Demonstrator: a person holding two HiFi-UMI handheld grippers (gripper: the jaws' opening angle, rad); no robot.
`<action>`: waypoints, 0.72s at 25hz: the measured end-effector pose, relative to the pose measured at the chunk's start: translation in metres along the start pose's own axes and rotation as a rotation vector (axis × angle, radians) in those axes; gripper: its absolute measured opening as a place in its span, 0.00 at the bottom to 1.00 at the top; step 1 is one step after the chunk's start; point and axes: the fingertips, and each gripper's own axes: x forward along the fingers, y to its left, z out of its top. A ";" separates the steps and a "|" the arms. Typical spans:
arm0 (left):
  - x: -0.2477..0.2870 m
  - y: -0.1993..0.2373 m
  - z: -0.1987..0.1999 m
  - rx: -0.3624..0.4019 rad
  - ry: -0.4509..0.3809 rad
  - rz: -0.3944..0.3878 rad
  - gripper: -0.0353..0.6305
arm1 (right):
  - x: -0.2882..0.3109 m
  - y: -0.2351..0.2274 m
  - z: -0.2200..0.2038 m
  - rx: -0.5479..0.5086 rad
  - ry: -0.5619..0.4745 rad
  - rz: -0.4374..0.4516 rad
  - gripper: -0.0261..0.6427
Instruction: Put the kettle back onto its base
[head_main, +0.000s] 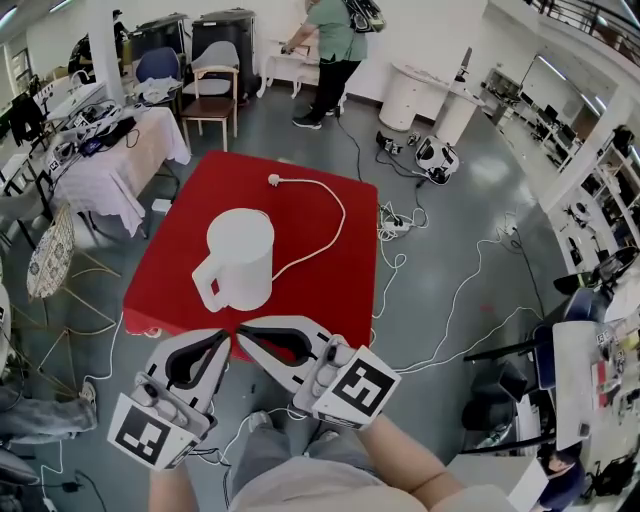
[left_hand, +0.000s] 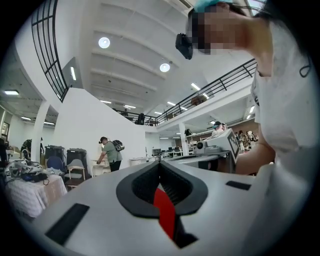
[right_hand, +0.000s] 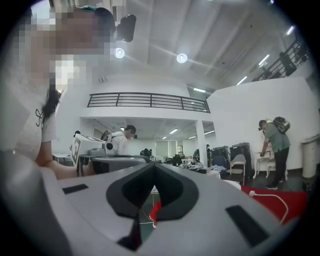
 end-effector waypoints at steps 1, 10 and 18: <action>0.000 -0.003 -0.001 0.004 0.006 0.007 0.07 | -0.002 0.002 0.001 -0.004 0.000 0.003 0.05; -0.006 -0.017 0.006 0.007 -0.008 0.038 0.07 | -0.014 0.015 0.006 -0.010 -0.014 0.026 0.05; -0.010 -0.020 0.005 0.011 -0.003 0.039 0.07 | -0.016 0.021 0.007 -0.010 -0.013 0.023 0.05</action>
